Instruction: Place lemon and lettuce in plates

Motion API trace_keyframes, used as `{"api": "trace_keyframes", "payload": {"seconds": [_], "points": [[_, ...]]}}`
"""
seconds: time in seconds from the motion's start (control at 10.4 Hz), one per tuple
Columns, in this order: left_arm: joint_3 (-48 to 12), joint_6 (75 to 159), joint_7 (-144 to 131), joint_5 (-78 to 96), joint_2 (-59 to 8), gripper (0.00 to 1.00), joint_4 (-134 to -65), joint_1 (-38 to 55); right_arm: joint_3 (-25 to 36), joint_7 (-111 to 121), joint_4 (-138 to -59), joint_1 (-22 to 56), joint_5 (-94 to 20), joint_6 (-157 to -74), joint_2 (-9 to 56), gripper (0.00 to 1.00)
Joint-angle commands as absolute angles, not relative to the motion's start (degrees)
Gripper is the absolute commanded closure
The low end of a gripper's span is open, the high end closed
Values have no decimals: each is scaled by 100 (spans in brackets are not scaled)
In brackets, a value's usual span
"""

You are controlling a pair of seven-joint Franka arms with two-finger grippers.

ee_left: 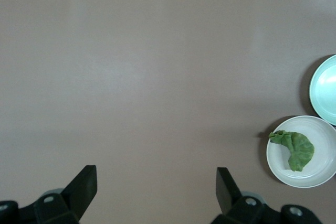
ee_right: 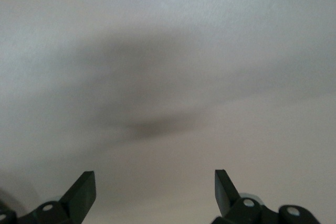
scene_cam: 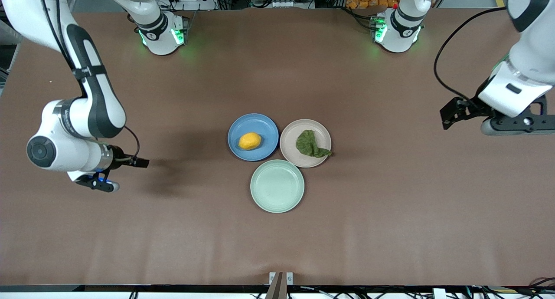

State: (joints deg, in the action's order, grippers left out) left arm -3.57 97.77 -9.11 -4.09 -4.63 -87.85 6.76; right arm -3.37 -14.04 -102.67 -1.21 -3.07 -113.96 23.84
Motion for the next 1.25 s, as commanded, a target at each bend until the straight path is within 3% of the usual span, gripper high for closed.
{"api": "trace_keyframes", "payload": {"seconds": [0.0,0.38,0.58,0.96,1.15], "points": [[-211,9493,-668,-229,-325,0,-8720,712,-369,-1248,-11273,-18,-343,-11618,1470,0],[-158,9176,-317,17,-325,0,-8543,458,-554,-1204,-12820,-9,-281,-12794,512,0],[-167,9036,-308,9,-264,0,-8517,413,-554,-1046,-13025,-114,-281,-12815,151,0],[-185,8623,-141,18,-176,0,-8385,396,-519,-907,-12842,-167,-273,-12666,-316,0],[-158,8535,-176,18,-88,0,-8393,396,-492,-477,-12176,-333,-264,-12044,-299,0]]}}
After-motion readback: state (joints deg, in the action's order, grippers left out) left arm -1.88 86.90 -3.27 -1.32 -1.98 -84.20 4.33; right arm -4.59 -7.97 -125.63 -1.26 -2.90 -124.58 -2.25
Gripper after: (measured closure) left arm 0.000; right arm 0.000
